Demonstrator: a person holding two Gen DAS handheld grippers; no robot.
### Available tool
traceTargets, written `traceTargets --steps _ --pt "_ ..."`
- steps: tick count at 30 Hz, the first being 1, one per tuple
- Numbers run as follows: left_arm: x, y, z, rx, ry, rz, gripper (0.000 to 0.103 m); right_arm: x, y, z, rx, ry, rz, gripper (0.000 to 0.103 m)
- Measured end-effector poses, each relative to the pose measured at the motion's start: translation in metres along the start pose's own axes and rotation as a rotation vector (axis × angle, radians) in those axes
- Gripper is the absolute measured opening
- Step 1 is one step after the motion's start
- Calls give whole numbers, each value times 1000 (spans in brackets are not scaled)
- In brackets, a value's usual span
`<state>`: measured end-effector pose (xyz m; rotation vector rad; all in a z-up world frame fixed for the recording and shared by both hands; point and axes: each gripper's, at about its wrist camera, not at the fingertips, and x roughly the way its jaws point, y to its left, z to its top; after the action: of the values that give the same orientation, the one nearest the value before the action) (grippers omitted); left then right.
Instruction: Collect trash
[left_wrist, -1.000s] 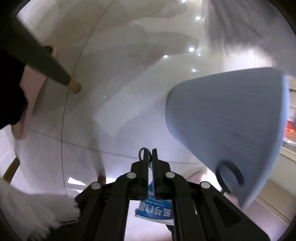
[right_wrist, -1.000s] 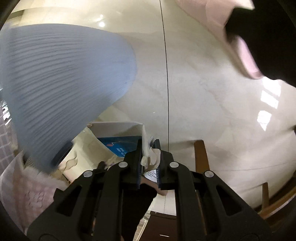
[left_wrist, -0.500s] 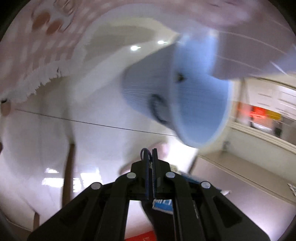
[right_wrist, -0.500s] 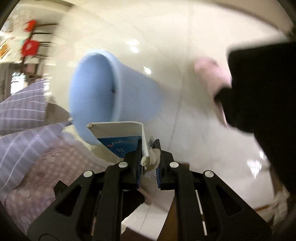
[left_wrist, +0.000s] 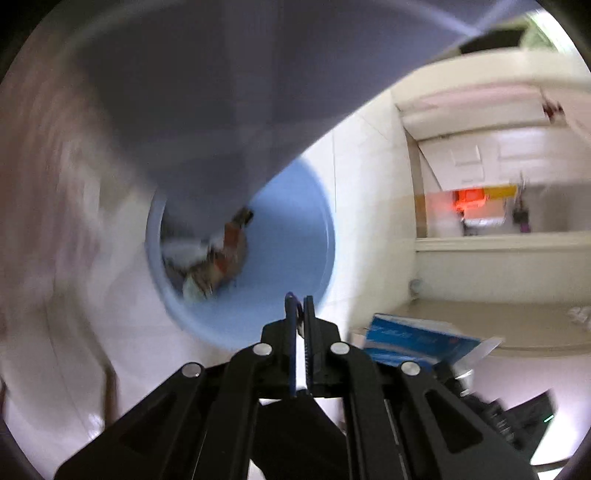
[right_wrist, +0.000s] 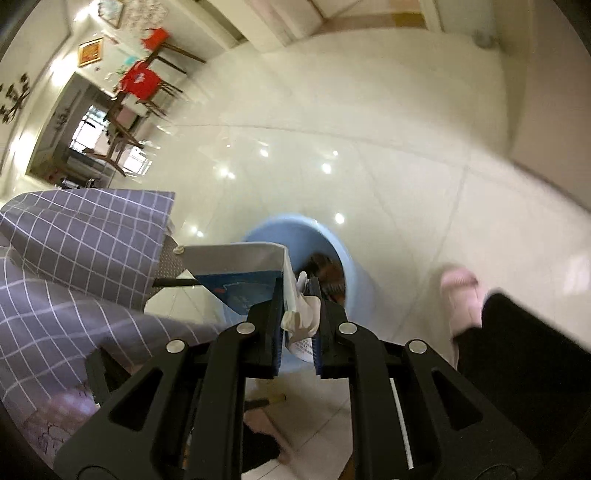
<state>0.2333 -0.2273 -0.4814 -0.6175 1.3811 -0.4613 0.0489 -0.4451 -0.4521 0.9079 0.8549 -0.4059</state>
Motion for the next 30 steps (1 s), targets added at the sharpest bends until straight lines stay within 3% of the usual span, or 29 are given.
traceTargets --steps 4,6,7,8,13,24,26,27,28,30 --pt "3 -3 22 48 -19 32 3 31 17 16 -20 39 65 16" --pt "4 -7 30 57 -16 48 3 44 24 22 -24 73 43 30" --pt "6 -4 32 61 -9 55 3 49 25 25 -29 83 34 48" --pt "8 -4 34 69 -7 65 3 50 26 28 -34 83 34 52" --pt "12 11 30 94 10 80 3 54 24 33 -74 97 18 52" --pt "34 13 26 23 26 41 4 31 10 37 -90 72 -7 56" --pt "38 25 20 -17 27 26 22 27 11 36 -105 66 -8 56" --pt "40 28 18 -44 40 34 62 24 13 36 -117 62 -15 56" --pt "39 29 17 -82 62 63 80 22 15 35 -133 58 -24 56" --pt "36 30 11 -114 65 46 80 16 19 35 -153 53 -33 56"
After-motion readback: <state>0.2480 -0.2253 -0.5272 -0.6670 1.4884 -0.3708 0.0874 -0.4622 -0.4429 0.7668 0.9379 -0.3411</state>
